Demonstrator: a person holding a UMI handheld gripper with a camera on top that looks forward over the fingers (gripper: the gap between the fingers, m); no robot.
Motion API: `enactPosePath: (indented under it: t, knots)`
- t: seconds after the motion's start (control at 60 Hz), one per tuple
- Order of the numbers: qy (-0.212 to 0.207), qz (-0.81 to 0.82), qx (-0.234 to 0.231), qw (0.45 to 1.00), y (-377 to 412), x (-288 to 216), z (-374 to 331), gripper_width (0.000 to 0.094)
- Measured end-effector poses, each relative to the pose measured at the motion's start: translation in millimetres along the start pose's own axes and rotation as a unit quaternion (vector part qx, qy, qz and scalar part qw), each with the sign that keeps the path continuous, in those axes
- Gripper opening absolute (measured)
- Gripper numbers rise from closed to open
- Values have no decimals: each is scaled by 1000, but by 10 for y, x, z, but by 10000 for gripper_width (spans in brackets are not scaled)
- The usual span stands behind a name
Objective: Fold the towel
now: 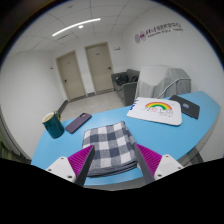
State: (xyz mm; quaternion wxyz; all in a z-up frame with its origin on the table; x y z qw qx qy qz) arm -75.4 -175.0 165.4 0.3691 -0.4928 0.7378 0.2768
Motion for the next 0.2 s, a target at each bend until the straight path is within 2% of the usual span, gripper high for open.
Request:
enactPosePath:
  t: [0.2]
  knots:
    - [-20,21,23,999,143,93,-1054,834]
Point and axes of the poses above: the point between the fingertips, and its own axes, seen from behind it with the camera up: y to the left, x down, z forward, the way the camera looks, the point moved 7 cm from there along -z, backward, against the way the camera looks, and after that the axes turned 14 degrees about x, right-handed, at the moved point
